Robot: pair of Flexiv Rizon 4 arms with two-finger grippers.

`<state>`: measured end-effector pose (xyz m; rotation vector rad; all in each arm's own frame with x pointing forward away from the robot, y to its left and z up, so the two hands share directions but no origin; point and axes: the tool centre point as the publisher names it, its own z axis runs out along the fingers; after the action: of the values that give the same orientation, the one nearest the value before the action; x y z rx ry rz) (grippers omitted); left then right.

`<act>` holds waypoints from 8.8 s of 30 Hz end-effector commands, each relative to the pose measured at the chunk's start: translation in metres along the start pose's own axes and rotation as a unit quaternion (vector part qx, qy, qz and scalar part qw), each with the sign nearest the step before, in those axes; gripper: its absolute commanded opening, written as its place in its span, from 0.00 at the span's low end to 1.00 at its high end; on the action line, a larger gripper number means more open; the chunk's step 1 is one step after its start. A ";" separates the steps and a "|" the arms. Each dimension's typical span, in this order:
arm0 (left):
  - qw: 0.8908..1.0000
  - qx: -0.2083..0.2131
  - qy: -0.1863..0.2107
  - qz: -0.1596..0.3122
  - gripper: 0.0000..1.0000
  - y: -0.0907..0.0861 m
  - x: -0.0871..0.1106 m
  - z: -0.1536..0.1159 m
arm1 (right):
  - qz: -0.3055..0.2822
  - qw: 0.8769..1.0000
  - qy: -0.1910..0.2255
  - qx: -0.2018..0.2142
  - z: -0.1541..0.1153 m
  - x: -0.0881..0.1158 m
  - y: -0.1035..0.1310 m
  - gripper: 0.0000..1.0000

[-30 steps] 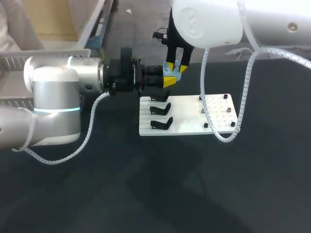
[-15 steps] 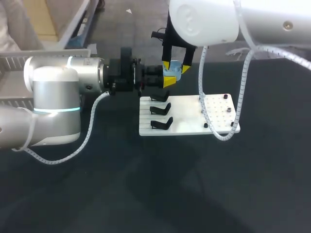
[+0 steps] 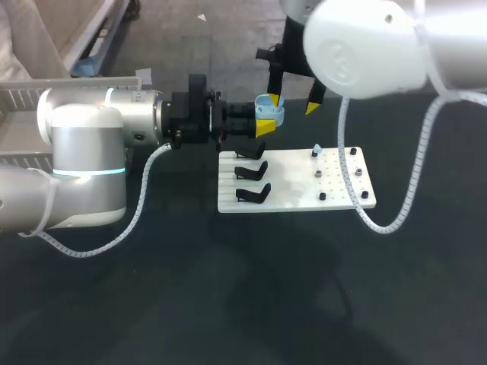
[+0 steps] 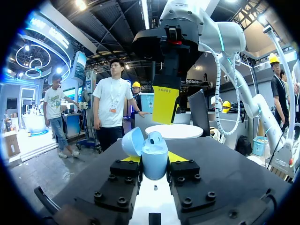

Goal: Pick up each earbud case from the left stands, insert the matching earbuds, close the lid, and place the case in the box.

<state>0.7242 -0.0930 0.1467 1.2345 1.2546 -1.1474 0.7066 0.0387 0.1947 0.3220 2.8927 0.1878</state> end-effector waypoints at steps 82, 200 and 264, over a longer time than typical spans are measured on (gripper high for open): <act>1.000 -0.003 -0.003 0.002 0.00 -0.001 0.001 0.000 | 0.059 0.994 -0.047 -0.085 0.167 -0.041 -0.063 0.53; 1.000 -0.003 -0.003 0.002 0.00 -0.001 0.001 0.000 | -0.217 0.974 0.022 -0.063 -0.046 0.041 -0.029 0.00; 1.000 -0.003 -0.003 0.002 0.00 -0.001 0.001 0.000 | -0.309 0.950 -0.002 -0.050 -0.023 0.030 0.048 0.00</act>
<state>0.7242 -0.0931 0.1467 1.2345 1.2548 -1.1474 0.6810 0.0864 0.2210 -0.6074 2.8079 0.2302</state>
